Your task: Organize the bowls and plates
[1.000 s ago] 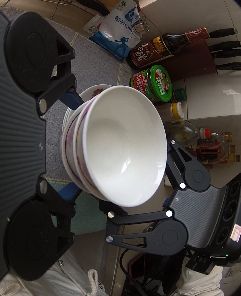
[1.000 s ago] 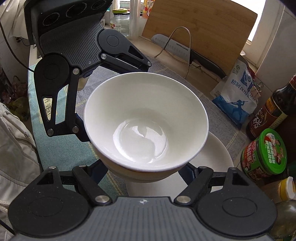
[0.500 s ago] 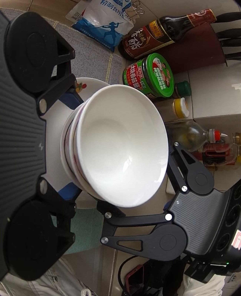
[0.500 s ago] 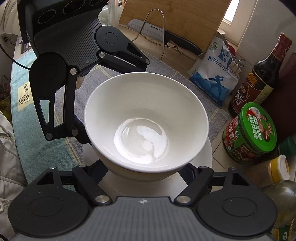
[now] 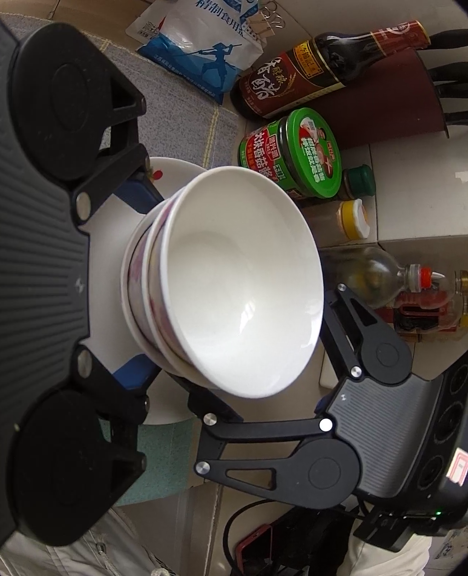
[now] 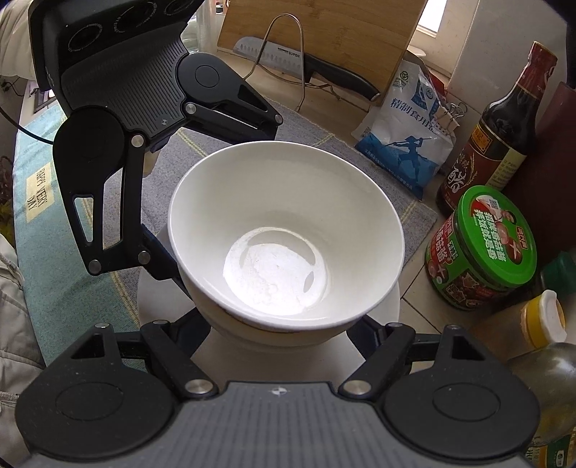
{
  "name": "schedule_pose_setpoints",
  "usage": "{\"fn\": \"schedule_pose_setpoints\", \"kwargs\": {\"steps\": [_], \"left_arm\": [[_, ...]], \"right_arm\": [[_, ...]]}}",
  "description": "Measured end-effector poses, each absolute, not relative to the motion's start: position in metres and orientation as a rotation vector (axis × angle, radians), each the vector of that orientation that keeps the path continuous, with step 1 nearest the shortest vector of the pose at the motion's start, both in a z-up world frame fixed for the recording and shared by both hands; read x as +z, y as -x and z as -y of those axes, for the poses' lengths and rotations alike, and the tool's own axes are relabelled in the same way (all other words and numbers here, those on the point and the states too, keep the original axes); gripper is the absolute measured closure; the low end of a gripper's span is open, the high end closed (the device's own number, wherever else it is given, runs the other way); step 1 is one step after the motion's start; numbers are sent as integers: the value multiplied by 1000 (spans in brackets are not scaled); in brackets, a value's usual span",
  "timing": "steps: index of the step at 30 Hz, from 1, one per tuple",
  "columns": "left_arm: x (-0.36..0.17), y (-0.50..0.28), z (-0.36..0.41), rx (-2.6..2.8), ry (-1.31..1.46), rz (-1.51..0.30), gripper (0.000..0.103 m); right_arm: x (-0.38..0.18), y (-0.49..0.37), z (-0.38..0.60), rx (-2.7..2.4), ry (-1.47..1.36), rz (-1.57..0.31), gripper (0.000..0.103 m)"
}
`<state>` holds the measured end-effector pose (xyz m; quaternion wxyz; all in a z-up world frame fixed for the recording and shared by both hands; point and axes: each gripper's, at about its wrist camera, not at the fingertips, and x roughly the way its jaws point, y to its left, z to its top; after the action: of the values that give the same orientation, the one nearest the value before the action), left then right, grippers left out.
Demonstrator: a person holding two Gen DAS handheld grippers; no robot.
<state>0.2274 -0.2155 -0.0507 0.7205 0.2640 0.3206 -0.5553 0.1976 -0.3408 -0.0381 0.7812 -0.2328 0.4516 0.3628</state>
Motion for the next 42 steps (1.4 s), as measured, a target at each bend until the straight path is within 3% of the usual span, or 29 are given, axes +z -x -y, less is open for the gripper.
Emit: {"fn": "schedule_pose_setpoints", "kwargs": {"steps": [6,8,10,16,19,24,31,42], "left_arm": [[-51,-223,213,-1209,-587,-691,16],[-51,-221,209,-1204,-575,-691,11],[-50,-218,204,-1180,-568,-685,9],[-32,-205,167,-1070,-461,-627,9],[-11,-195,141,-1004,-376,-529,2],[22,-176,108,-864,-295,-370,1],[36,-162,79,-802,-155,-441,1],[46,-113,64,-586,-203,-520,1]], "right_arm": [[-38,-197,342,786,486,-973,16],[-36,-196,343,782,485,-963,5],[-35,-193,343,775,495,-950,0],[-22,-182,339,704,506,-935,0],[-10,-169,329,631,534,-917,0],[17,-143,305,496,562,-887,0],[56,-117,275,101,371,-842,0],[59,-51,228,-329,50,-778,0]]}}
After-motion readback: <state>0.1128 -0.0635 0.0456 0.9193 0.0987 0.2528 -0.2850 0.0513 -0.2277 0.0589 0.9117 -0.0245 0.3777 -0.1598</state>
